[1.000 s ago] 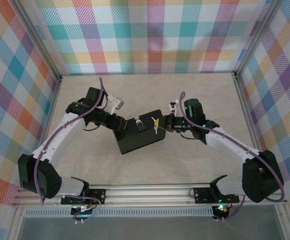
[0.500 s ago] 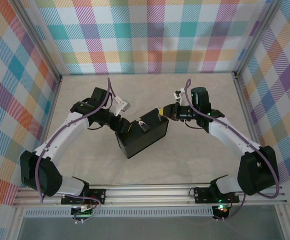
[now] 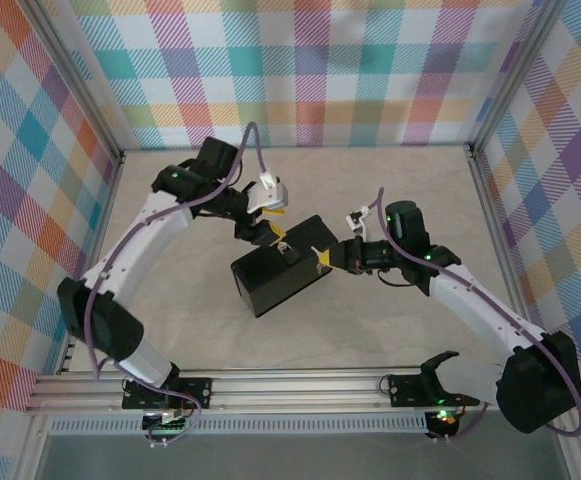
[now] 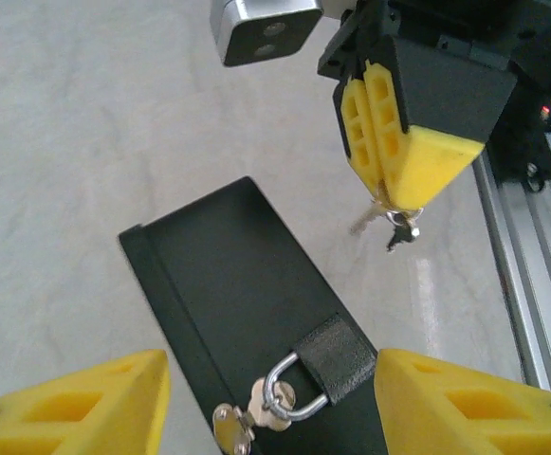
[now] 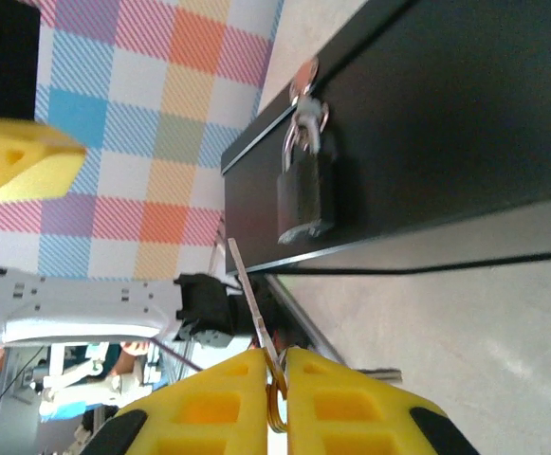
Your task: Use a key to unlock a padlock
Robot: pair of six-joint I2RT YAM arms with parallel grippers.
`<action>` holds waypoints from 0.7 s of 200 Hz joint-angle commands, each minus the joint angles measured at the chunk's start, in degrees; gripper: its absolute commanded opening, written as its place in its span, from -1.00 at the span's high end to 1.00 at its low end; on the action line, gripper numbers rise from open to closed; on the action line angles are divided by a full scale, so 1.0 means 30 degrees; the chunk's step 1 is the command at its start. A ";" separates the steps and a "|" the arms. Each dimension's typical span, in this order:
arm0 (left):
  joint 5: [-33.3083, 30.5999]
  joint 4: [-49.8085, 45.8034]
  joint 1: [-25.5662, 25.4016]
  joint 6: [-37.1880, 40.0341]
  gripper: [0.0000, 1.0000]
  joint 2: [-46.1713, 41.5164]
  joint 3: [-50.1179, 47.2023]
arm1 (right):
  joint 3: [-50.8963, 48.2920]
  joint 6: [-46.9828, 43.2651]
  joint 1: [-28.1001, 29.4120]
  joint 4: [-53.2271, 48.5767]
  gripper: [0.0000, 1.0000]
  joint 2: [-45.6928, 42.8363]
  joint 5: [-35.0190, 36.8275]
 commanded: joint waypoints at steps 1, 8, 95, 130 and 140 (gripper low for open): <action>0.1427 -0.3001 -0.0414 0.3837 -0.18 0.1068 0.1242 | -0.0450 0.0289 0.0587 -0.0851 0.75 -0.0906 -0.0113; 0.1367 -0.3447 -0.0587 0.4365 -0.17 0.1358 0.1400 | -0.0611 0.0379 0.0651 -0.0869 0.75 -0.1071 -0.0071; 0.0539 -0.2781 -0.1119 0.7224 -0.15 0.1670 -0.0827 | -0.1360 0.0809 0.1390 -0.1478 0.74 -0.1316 0.0639; 0.0811 -0.3491 -0.1119 0.8369 -0.13 0.2979 0.0607 | -0.1428 0.0918 0.1632 -0.1748 0.75 -0.1458 0.0935; 0.0890 -0.3427 -0.1146 0.8605 -0.13 0.3084 0.0678 | -0.1564 0.1062 0.1716 -0.1617 0.75 -0.1618 0.0997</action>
